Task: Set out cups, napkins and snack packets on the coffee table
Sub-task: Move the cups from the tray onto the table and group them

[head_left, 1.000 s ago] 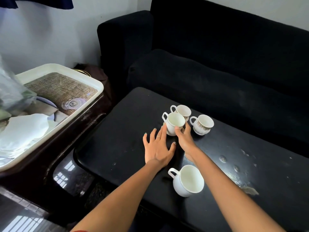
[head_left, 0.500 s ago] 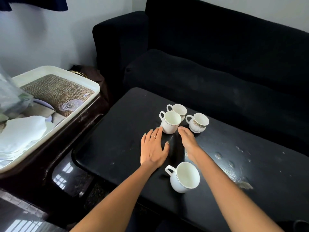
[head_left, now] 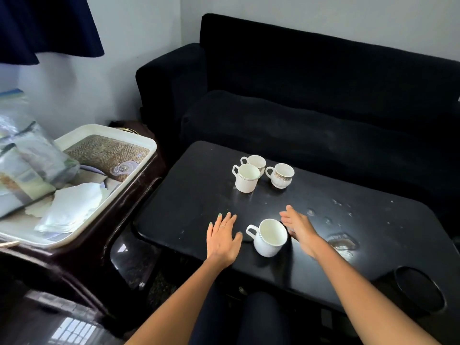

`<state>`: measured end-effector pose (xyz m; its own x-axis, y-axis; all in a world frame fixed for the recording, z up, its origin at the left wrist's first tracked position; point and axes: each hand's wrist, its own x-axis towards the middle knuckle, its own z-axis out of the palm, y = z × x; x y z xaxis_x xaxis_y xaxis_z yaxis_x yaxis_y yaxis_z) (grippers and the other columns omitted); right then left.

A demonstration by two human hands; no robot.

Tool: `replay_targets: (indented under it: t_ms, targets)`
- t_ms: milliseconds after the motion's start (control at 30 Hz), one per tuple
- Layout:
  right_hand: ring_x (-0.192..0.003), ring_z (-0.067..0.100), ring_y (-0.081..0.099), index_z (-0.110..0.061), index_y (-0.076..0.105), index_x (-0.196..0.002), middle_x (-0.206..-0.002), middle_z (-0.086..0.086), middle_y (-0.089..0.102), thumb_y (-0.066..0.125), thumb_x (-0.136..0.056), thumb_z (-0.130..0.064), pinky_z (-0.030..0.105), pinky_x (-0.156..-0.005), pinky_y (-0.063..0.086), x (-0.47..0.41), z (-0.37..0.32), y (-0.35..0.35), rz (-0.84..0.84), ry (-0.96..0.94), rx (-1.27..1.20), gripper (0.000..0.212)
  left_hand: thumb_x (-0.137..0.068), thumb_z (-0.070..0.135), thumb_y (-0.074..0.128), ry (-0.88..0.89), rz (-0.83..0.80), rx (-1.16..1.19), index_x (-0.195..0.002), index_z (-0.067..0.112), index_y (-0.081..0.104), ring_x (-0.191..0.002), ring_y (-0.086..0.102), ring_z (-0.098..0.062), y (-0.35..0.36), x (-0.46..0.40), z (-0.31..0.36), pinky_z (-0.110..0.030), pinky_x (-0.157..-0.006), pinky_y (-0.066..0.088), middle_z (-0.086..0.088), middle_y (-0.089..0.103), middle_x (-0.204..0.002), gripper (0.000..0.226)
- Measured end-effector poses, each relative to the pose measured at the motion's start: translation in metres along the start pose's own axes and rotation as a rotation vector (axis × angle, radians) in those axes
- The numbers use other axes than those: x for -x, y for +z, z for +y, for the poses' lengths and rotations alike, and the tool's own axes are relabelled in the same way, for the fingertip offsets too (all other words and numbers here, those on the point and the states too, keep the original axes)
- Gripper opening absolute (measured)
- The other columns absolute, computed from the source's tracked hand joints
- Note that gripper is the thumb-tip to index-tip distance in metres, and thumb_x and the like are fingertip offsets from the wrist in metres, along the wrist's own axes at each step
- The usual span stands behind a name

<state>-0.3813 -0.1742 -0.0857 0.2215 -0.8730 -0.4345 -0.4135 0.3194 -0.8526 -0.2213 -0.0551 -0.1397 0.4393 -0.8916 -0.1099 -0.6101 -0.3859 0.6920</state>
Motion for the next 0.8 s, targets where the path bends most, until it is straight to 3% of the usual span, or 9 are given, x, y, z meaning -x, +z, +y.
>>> replay_targets:
  t_ms: [167, 367, 500, 633, 800]
  targets:
    - [-0.124, 0.021, 0.045, -0.017, 0.051, -0.122, -0.131, 0.007, 0.052, 0.051, -0.090, -0.047, 0.036, -0.104, 0.031, 0.037, 0.023, 0.000, -0.002, -0.004, -0.084, 0.045, -0.095, 0.029, 0.042, -0.002, -0.116, -0.102, -0.152, 0.023, 0.016, -0.148, -0.007, -0.013, -0.002, 0.031, 0.001, -0.036, -0.118, -0.008, 0.006, 0.006, -0.161, 0.063]
    - [-0.132, 0.018, 0.036, -0.024, 0.028, -0.144, -0.146, 0.003, 0.037, 0.065, -0.084, -0.029, 0.029, -0.104, 0.028, 0.070, 0.036, 0.014, -0.015, -0.066, -0.110, 0.070, -0.093, 0.031, 0.045, 0.015, -0.164, -0.121, -0.152, 0.023, 0.013, -0.148, 0.001, -0.014, -0.009, 0.054, 0.011, -0.037, -0.119, -0.001, 0.004, 0.008, -0.161, 0.068]
    - [-0.116, 0.012, 0.044, -0.024, 0.027, -0.141, -0.133, -0.003, 0.047, 0.072, -0.078, -0.018, 0.025, -0.096, 0.031, 0.085, 0.041, 0.025, -0.001, -0.107, -0.077, 0.077, -0.091, 0.032, 0.048, 0.081, -0.171, -0.154, -0.151, 0.024, 0.018, -0.147, 0.012, -0.016, -0.010, 0.067, 0.016, -0.035, -0.119, 0.009, 0.004, 0.016, -0.160, 0.068]
    - [-0.109, 0.009, 0.044, -0.022, 0.030, -0.136, -0.122, -0.008, 0.047, 0.070, -0.079, -0.014, 0.023, -0.088, 0.032, 0.094, 0.044, 0.034, 0.000, -0.157, 0.027, 0.071, -0.087, 0.030, 0.050, 0.181, -0.194, -0.187, -0.149, 0.027, 0.022, -0.143, 0.022, -0.016, -0.011, 0.076, 0.019, -0.034, -0.116, 0.018, 0.004, 0.024, -0.156, 0.068]
    - [-0.100, 0.012, 0.046, -0.018, 0.035, -0.132, -0.111, -0.007, 0.048, 0.066, -0.083, -0.019, 0.024, -0.084, 0.034, 0.098, 0.043, 0.040, 0.131, -0.198, 0.084, 0.058, -0.084, 0.028, 0.050, 0.303, -0.217, -0.263, -0.148, 0.026, 0.019, -0.141, 0.026, -0.014, -0.011, 0.082, 0.021, -0.034, -0.115, 0.022, 0.006, 0.028, -0.154, 0.071]
